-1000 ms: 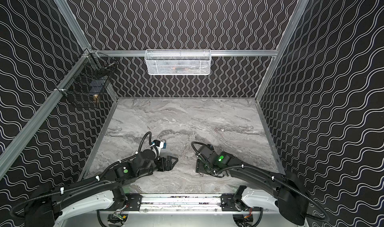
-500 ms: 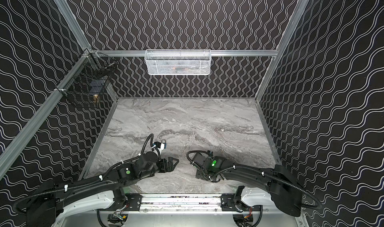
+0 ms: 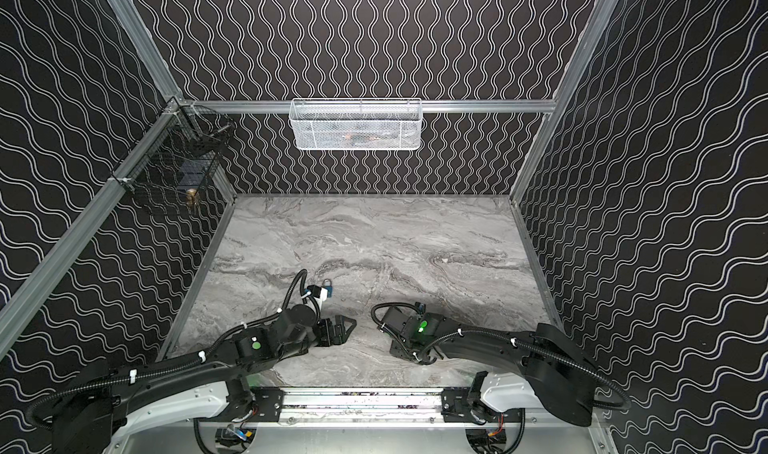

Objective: Unlock with the key
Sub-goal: 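Lower the right gripper onto the silver key and close on it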

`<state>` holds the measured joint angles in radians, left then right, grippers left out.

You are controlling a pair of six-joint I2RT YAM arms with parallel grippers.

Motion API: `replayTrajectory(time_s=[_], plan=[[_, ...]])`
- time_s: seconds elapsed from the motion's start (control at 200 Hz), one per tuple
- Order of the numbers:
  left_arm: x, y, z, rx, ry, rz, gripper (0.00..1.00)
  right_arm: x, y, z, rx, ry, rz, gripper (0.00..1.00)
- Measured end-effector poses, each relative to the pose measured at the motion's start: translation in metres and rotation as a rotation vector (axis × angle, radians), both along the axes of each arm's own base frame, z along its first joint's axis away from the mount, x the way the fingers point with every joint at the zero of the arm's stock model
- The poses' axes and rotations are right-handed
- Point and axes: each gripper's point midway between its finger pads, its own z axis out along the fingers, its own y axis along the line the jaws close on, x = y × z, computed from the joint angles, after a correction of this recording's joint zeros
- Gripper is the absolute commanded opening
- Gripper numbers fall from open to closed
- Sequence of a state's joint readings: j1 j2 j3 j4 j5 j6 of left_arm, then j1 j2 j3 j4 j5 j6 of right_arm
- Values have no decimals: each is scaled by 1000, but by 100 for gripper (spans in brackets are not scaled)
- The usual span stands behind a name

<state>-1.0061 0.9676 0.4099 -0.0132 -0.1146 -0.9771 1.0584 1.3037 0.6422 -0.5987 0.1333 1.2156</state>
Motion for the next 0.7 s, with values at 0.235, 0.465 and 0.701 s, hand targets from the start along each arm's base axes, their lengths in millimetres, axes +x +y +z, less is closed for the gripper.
replayTrajectory(time_s=[0.235,0.465,0.701], plan=[[2,3,0,3,-1,22,99,0,-2,-6,-21,5,-8,30],[2,4,-3,13,4,26,99,0,-4,-10,-29,2,-9,22],[2,3,-6,24,11,25,99,1,-4,-12,-36,2,-10,16]])
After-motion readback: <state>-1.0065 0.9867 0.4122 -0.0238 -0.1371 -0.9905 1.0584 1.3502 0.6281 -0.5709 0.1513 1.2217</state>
